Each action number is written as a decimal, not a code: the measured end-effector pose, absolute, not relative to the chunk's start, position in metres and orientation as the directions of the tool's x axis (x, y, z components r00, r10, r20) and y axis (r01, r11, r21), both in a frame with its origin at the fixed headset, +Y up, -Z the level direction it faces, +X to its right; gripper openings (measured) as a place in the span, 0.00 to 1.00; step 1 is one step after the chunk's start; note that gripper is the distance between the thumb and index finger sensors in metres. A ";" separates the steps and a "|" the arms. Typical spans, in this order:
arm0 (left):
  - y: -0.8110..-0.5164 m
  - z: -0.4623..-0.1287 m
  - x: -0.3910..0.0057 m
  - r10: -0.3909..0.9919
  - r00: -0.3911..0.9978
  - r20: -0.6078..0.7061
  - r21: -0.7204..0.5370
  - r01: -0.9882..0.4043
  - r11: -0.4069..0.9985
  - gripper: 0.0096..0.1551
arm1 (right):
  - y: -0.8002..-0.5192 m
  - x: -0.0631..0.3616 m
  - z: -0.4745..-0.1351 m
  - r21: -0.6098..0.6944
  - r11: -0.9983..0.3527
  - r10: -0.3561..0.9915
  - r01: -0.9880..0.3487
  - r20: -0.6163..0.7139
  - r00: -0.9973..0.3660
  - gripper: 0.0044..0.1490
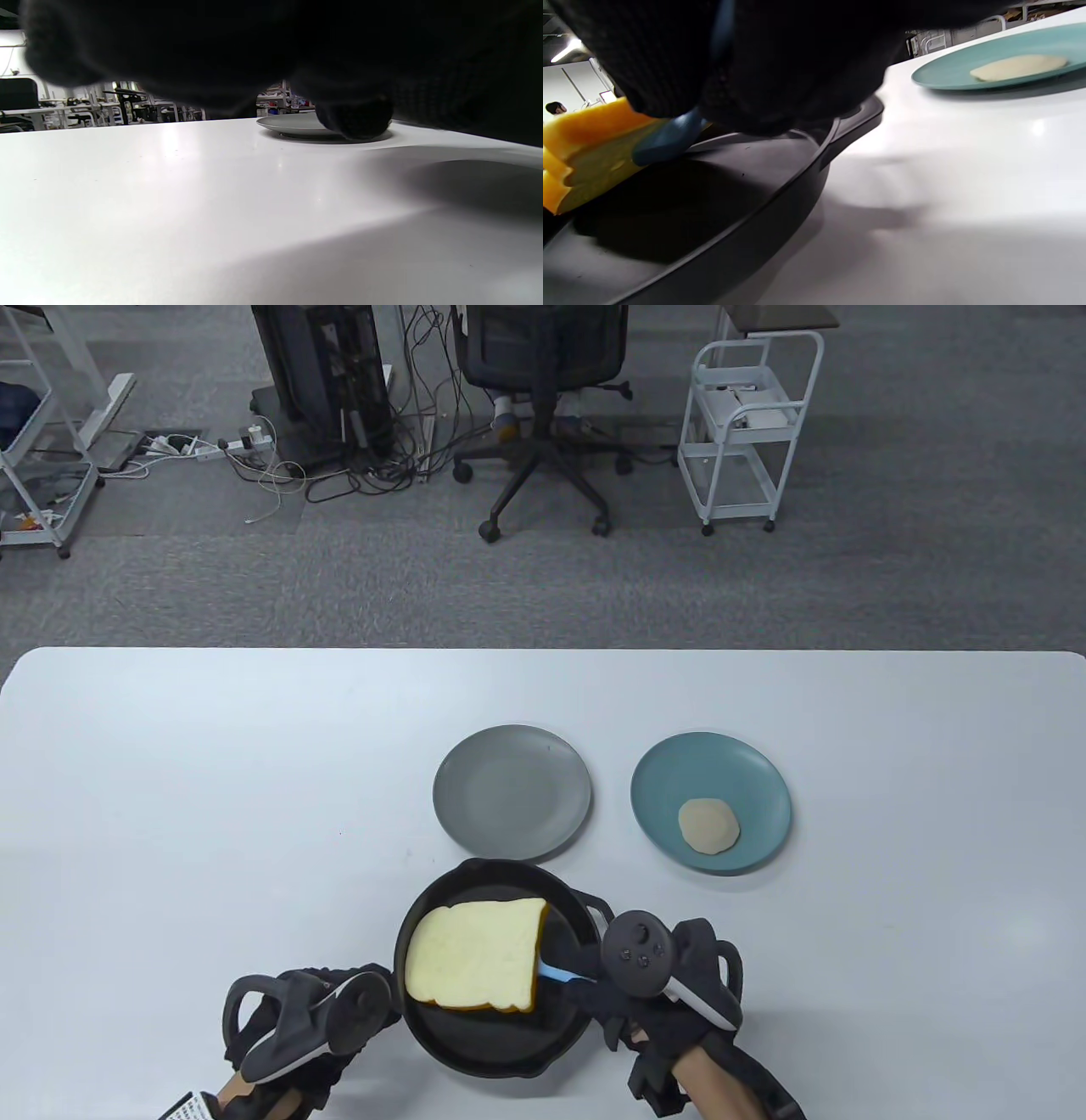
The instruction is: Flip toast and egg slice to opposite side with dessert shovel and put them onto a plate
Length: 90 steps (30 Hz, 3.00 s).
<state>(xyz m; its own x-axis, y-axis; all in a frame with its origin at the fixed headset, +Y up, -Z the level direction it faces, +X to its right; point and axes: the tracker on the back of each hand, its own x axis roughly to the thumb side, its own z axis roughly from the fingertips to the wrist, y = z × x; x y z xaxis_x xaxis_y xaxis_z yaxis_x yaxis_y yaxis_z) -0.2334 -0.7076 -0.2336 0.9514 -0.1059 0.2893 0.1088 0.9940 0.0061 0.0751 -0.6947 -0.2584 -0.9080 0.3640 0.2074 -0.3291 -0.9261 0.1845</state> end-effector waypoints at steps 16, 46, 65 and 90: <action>-0.710 -0.244 -0.245 -0.049 0.958 0.283 -0.068 0.071 0.995 0.24 | -0.703 0.099 -0.269 0.170 -0.820 0.565 -0.546 0.095 -0.819 0.29; -0.708 -0.246 -0.253 -0.020 0.973 0.231 -0.004 0.022 1.000 0.24 | -0.679 0.082 -0.246 -0.275 -0.928 0.180 -0.252 0.261 -0.948 0.28; -0.701 -0.242 -0.256 -0.141 0.983 0.114 0.106 0.129 0.986 0.24 | -0.662 0.088 -0.245 0.122 -0.984 0.145 -0.128 0.144 -0.979 0.28; -0.710 -0.243 -0.254 -0.041 0.992 0.117 0.022 0.039 0.999 0.25 | -0.699 0.088 -0.259 0.180 -0.896 0.421 -0.405 0.061 -0.905 0.27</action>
<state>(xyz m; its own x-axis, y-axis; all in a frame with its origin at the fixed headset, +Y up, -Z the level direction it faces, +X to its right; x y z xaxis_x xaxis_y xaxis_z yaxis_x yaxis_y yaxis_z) -0.2536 -0.7098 -0.2430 0.9922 -0.0413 0.1174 0.0389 0.9990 0.0221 0.0884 -0.6991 -0.2588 -0.9048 0.4215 0.0615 -0.4053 -0.8963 0.1799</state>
